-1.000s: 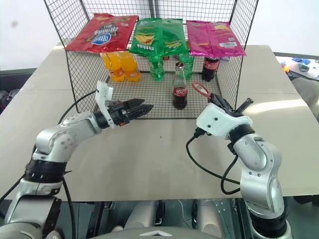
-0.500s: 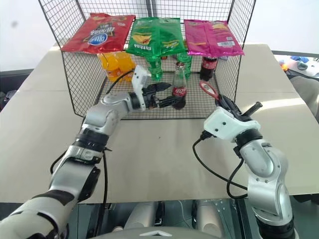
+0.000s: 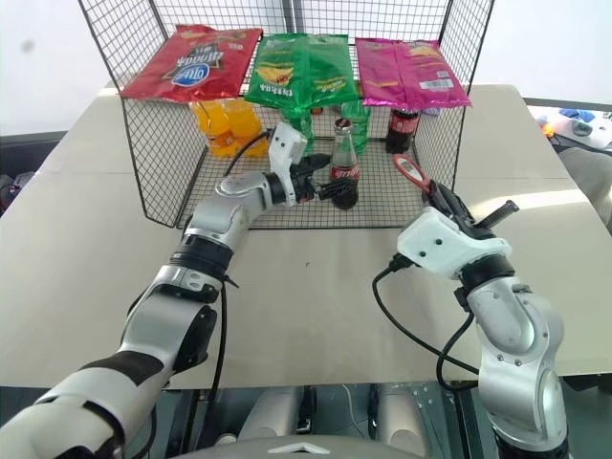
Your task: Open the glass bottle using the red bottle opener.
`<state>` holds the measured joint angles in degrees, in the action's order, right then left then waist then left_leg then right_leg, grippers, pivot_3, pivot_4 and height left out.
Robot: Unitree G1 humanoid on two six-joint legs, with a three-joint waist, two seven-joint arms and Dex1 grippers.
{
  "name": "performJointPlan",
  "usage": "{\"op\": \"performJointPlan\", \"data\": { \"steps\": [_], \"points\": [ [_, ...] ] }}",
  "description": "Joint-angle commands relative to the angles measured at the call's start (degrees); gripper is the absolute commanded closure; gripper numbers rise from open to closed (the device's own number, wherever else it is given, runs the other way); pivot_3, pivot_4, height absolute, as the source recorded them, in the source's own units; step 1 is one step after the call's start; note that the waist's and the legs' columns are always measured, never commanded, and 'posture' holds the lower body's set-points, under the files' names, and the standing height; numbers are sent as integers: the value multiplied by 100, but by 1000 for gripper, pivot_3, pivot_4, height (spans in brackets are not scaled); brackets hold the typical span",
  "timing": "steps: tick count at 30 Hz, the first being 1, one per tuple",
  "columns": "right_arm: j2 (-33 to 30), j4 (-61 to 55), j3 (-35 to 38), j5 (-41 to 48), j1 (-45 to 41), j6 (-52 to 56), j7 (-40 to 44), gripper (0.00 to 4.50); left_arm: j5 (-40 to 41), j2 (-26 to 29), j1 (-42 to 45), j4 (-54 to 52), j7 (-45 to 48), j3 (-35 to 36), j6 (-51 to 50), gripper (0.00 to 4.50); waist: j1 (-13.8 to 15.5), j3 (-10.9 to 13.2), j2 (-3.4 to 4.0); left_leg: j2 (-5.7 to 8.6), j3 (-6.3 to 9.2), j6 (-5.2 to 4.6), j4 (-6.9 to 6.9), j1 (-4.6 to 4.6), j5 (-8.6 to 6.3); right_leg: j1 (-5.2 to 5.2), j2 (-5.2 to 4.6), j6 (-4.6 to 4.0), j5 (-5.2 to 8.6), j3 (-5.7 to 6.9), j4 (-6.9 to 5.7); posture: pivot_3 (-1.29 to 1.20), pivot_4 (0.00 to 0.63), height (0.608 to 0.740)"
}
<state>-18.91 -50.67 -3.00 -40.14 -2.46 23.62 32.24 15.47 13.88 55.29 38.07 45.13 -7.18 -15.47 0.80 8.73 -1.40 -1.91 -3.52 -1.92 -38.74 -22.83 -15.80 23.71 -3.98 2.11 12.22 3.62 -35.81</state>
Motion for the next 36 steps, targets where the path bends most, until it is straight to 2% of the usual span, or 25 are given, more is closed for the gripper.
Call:
{"op": "performJointPlan", "data": {
  "steps": [1,3,5,7,8,14,23,29,36],
  "points": [
    [12,-276,3,-73,23,1,-45,4500,-98,-152,240,148,29,137,242,58,-2,0,0,0,0,0,0,0,0,0,0,-1,-1,0,0,0,150,740],
    [17,-282,-7,-87,23,17,-43,4500,-170,-198,302,297,16,151,334,58,-5,0,0,0,0,-1,0,0,0,0,0,-1,-1,0,0,0,150,740],
    [14,-308,0,-103,40,36,-35,4500,-218,-254,366,468,24,170,425,979,-1,0,0,0,0,-1,0,0,0,0,0,-2,-1,0,0,0,150,740],
    [11,-324,-1,-121,54,44,-29,4500,-248,-291,408,586,36,210,499,1728,4,0,-1,0,0,-1,-1,-1,-1,0,0,-2,-1,1,0,0,150,740],
    [14,-330,-2,-125,62,46,-33,4500,-268,-298,421,632,45,228,533,1953,3,0,-1,0,0,-1,-2,-1,-1,0,0,-2,-2,1,0,0,150,740],
    [73,-359,-14,-123,106,52,-97,4500,-108,-242,290,363,441,405,538,1952,1,0,-1,0,1,-3,-6,-2,-2,0,0,-6,-4,1,-3,0,150,740],
    [131,-345,178,434,113,-374,-347,4500,595,343,-663,-2248,1560,285,-655,1952,-10,0,0,-9,1,-3,-8,-7,-2,4,1,-7,-5,1,-2,0,150,740],
    [-85,-70,278,1022,258,-1386,-642,4500,642,633,-1314,-3419,1724,67,-938,1952,-3,0,1,-13,8,-3,-28,-4,-2,-1,3,-7,-5,-1,-9,0,150,740],
    [-222,590,152,1179,234,-2475,-1169,4500,570,851,-1528,-3708,1728,-148,-1158,1952,-3,0,0,-17,11,-6,-31,1,-4,-1,10,-7,-5,-14,-11,0,150,740]
  ]
}}
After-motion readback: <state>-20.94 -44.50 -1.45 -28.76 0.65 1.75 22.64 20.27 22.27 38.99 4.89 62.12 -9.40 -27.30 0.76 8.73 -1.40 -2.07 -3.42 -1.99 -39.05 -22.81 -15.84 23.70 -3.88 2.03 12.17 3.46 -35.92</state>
